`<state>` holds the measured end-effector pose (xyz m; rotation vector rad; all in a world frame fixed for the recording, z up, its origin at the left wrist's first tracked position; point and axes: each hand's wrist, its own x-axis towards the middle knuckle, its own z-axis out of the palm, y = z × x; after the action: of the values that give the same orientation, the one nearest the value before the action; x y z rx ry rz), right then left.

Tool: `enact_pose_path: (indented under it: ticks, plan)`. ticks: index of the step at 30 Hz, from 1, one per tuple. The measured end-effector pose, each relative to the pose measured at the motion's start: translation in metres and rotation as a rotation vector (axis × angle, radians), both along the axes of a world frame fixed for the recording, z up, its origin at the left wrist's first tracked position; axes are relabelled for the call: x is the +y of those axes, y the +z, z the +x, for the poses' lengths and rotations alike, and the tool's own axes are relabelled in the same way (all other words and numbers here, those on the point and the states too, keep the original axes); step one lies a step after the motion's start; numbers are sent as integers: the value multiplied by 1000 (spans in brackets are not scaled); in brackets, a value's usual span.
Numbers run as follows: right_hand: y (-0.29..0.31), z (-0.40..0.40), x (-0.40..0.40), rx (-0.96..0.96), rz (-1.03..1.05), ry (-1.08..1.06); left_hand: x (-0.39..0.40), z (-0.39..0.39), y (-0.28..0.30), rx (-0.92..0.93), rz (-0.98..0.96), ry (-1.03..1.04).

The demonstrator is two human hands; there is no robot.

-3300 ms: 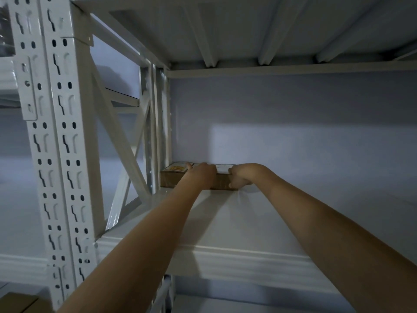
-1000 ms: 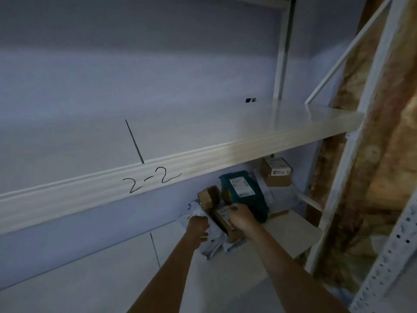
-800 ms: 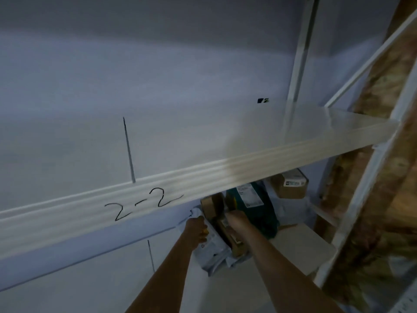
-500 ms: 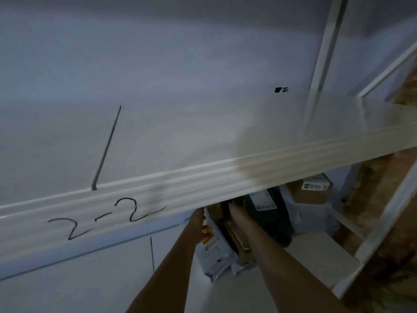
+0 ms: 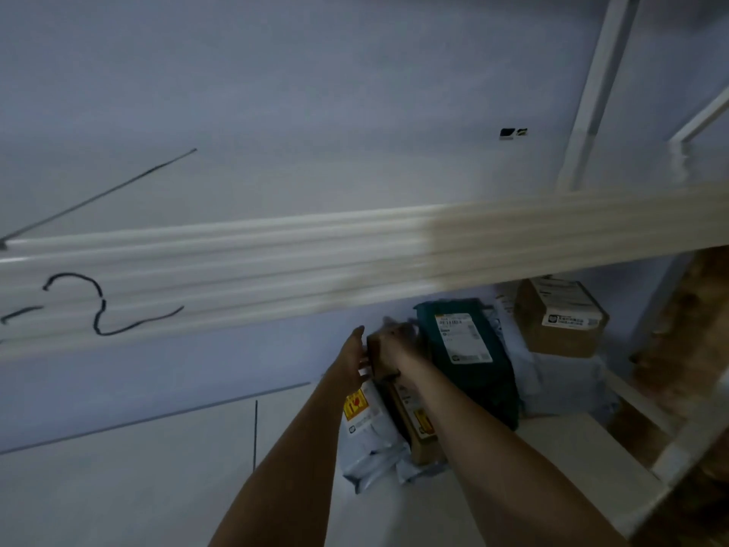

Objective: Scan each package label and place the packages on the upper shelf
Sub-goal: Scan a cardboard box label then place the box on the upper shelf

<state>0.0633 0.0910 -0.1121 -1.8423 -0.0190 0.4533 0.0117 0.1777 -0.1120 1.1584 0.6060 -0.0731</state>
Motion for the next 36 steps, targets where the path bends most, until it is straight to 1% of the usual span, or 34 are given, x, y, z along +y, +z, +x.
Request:
enact_pose_path:
  ticks: [2,3,5,6,8,9,10,12,13,15,16,18,20,25,29,33,36]
  plan:
    - [-2,1,-4,-43,-27,-26,-4,3,-4,-2,-2,-21]
    - [-3,3,-5,-40,-6,-52,-6,3,-2,-12,-18,-21]
    - [0,4,-8,-26,73,-100,-10,2,4,-49,-115,12]
    - [2,5,-9,-49,87,-118,-12,2,7,-70,-147,30]
    - [4,6,-11,-73,90,-83,-14,0,10,-94,-116,67]
    - [6,5,-12,-43,116,-45,-14,0,10,-88,-86,95]
    - [11,3,-14,27,169,-24,-12,-2,10,-85,-82,119]
    - [16,-2,-19,215,301,18,-5,-8,12,-110,-146,111]
    - [17,-5,-22,293,371,42,-1,-12,13,-130,-188,64]
    - [12,-11,-29,360,442,106,7,-24,14,-168,-247,-3]
    - [7,-14,-32,378,454,134,10,-30,13,-174,-245,12]
    - [0,-22,-37,394,407,199,13,-45,10,-153,-169,61]
    - [-3,-31,-34,360,283,295,15,-62,5,-131,-74,96]
    - [-12,-66,-17,325,125,525,25,-111,-2,-183,-34,31]
    - [-31,-103,0,342,180,583,43,-153,-6,-144,48,50]
    - [-25,-141,28,360,228,623,73,-205,1,-113,145,26]
    - [-18,-176,53,364,242,682,100,-250,9,-63,195,52]
